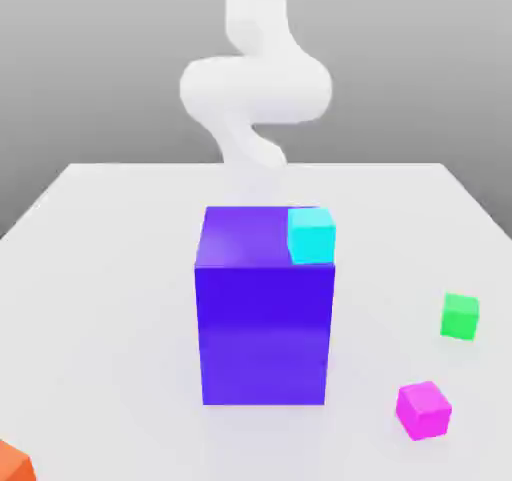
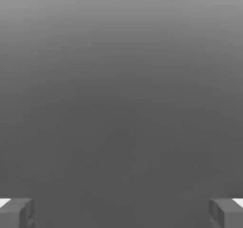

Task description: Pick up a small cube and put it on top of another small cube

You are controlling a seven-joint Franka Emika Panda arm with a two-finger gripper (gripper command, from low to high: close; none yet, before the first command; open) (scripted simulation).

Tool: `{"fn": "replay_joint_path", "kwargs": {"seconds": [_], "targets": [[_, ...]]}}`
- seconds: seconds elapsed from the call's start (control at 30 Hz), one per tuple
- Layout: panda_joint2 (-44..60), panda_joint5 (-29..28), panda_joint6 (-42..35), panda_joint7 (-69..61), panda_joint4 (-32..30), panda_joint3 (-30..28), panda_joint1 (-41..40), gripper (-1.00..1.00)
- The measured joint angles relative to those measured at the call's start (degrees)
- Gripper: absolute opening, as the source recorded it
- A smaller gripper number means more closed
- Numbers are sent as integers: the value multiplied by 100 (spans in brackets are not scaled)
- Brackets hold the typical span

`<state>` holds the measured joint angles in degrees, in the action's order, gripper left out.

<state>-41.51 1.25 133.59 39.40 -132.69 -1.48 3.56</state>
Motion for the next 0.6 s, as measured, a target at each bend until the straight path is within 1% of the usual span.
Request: {"fn": "replay_joint_path", "kwargs": {"seconds": [0.33,0.47,0.6], "targets": [[1755,499,721,-2597,-365,-535,1396,0],[2448,719,1002,-3635,-508,-629,1835,0],[3139,906,1284,-4650,-651,-605,2161,0]]}}
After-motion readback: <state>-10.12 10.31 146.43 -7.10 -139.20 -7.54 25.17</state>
